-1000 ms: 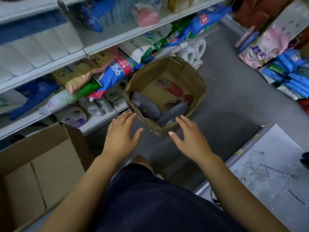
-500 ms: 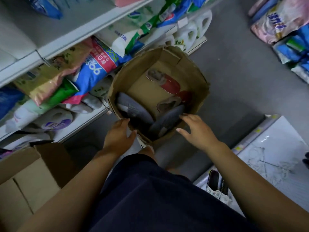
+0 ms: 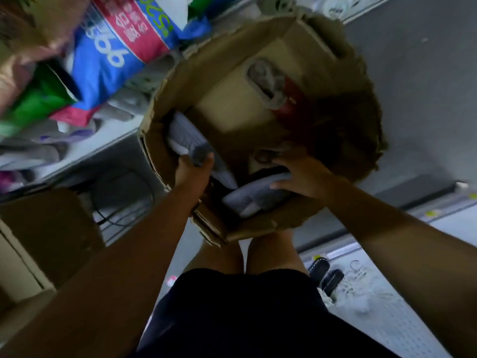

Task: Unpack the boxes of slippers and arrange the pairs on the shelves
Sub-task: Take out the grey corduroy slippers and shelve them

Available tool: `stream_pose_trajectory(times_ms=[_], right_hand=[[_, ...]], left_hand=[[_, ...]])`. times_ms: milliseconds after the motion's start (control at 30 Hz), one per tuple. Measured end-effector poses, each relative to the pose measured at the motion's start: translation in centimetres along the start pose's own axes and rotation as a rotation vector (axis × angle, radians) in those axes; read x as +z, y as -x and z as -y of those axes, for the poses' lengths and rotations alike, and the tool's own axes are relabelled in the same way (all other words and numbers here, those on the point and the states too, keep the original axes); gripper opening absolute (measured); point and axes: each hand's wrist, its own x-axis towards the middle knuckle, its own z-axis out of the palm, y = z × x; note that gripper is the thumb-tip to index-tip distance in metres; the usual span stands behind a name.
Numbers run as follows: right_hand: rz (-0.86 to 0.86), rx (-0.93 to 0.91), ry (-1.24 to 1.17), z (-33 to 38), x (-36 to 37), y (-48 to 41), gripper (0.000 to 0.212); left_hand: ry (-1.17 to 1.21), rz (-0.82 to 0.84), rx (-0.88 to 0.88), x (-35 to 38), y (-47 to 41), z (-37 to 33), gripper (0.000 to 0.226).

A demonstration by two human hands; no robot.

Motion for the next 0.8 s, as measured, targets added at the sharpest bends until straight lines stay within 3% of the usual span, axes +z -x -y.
stream_pose_trajectory(times_ms=[133, 267, 367, 467, 600, 667, 800], right_hand=[[0.064, -0.066, -0.059, -0.3, 0.2, -3.8, 0.077], [0.112, -0.055, -0.247, 2.0, 2.1, -6.6, 0.084], [0.192, -0.088, -0.318, 4.6, 4.0, -8.3, 0.086], [0.15, -0.011, -0.363, 6.4, 5.2, -9.8, 0.092], [0.046, 0.121, -0.5, 5.8, 4.5, -10.8, 0.067], [0.024, 0.108, -0.614, 4.9, 3.5, -10.5, 0.054], [-0.019, 0.134, -0.613, 3.0, 0.1, -9.2, 0.054]], left_hand=[[0.234, -0.129, -0.156, 1.3, -2.9, 1.1, 0.092], [0.289, -0.207, -0.098, 2.3, -4.0, 1.9, 0.066], [0.283, -0.179, -0.01, 2.1, -4.5, 2.6, 0.043], [0.307, -0.107, 0.037, 0.8, -4.8, 2.6, 0.027], [0.399, 0.038, 0.138, 0.6, -3.9, 0.8, 0.024], [0.436, -0.023, 0.16, 1.5, -3.3, 0.5, 0.023], [0.459, -0.134, -0.061, 4.6, -0.9, 1.8, 0.028]])
